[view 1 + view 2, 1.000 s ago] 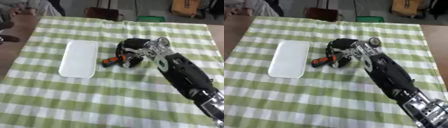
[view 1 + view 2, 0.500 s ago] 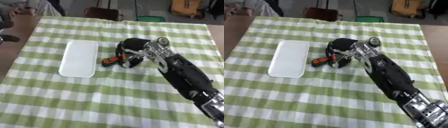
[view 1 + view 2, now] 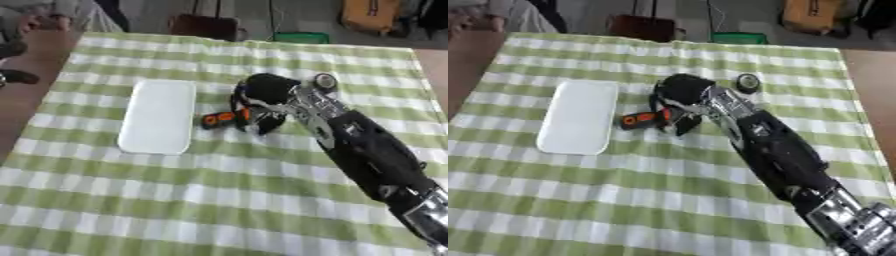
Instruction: Pick up objects on the table and place them in the box.
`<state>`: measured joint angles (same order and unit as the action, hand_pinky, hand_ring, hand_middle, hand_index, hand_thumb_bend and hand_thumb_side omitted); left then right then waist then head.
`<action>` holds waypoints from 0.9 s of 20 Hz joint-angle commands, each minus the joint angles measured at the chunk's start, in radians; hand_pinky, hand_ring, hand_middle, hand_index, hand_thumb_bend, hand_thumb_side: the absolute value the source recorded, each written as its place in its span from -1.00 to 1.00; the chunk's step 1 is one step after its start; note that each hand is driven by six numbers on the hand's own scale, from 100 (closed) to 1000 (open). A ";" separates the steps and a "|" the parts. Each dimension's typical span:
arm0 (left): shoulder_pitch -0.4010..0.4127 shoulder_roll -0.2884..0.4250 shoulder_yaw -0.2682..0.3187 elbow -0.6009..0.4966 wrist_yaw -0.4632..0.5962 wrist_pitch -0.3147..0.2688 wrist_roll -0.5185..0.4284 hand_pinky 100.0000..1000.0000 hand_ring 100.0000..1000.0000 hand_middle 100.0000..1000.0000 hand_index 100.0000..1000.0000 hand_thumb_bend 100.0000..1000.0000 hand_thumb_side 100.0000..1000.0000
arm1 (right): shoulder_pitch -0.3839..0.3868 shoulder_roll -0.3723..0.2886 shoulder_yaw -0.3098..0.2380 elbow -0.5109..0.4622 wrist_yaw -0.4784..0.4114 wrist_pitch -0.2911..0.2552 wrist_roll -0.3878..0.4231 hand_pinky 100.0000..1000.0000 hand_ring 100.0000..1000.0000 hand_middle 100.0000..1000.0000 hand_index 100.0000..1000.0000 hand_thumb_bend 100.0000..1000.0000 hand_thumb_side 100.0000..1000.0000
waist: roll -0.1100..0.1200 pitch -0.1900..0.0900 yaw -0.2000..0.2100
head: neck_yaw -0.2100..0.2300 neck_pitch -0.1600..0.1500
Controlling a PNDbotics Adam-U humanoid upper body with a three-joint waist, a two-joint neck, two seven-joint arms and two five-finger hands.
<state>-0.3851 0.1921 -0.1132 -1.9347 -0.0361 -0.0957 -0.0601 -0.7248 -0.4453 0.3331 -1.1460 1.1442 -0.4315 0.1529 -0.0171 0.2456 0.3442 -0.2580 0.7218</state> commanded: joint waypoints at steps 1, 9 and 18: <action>-0.013 0.007 0.005 -0.019 0.004 0.001 0.003 0.17 0.53 0.67 0.64 0.09 0.52 | -0.017 -0.036 -0.004 -0.044 0.011 -0.001 -0.048 0.38 0.07 -0.33 -0.10 -0.85 -0.69 | 0.003 -0.018 -0.001 | -0.003 0.002; -0.012 0.008 0.006 -0.019 0.004 0.001 0.004 0.16 0.53 0.67 0.64 0.07 0.52 | -0.016 -0.058 -0.003 -0.117 -0.019 0.022 -0.090 0.33 -0.02 -0.43 -0.19 -0.76 -0.78 | 0.004 -0.021 -0.002 | -0.003 0.002; -0.014 0.008 0.004 -0.021 0.007 0.001 0.003 0.16 0.54 0.67 0.64 0.08 0.52 | -0.024 -0.080 -0.003 -0.201 -0.065 0.048 -0.101 0.32 -0.03 -0.46 -0.21 -0.77 -0.76 | 0.004 -0.024 0.001 | -0.005 0.001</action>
<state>-0.3857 0.1921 -0.1132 -1.9351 -0.0345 -0.0939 -0.0582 -0.7237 -0.4956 0.3345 -1.3087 1.0953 -0.3901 0.0561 -0.0173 0.2444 0.3446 -0.2597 0.7218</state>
